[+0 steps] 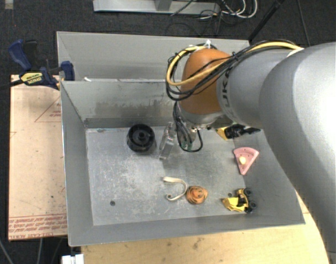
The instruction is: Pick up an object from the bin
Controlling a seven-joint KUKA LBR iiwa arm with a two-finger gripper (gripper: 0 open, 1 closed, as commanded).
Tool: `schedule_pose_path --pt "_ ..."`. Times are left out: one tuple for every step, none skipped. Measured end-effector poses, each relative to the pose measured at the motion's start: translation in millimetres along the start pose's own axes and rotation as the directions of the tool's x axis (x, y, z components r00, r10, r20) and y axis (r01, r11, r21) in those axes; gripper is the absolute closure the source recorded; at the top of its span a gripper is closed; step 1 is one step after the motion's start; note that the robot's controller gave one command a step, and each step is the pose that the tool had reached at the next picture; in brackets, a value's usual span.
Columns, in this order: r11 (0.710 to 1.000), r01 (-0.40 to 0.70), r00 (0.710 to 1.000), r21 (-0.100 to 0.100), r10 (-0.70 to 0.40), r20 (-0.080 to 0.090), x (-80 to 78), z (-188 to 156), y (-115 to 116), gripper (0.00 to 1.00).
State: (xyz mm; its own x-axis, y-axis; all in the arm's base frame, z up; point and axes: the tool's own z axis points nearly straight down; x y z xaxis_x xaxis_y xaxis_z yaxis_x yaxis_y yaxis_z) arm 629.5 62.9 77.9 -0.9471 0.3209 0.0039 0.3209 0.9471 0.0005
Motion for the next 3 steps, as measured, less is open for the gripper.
schedule_pose_path --pt "1.000 -0.004 1.000 -0.001 0.004 0.004 -1.5 -2 0 0.00" --pt "1.000 -0.004 1.000 0.000 0.004 0.004 -1.5 -2 0 0.00" --pt "0.999 -0.054 0.999 -0.001 0.054 0.007 -6.7 2 21 0.00"
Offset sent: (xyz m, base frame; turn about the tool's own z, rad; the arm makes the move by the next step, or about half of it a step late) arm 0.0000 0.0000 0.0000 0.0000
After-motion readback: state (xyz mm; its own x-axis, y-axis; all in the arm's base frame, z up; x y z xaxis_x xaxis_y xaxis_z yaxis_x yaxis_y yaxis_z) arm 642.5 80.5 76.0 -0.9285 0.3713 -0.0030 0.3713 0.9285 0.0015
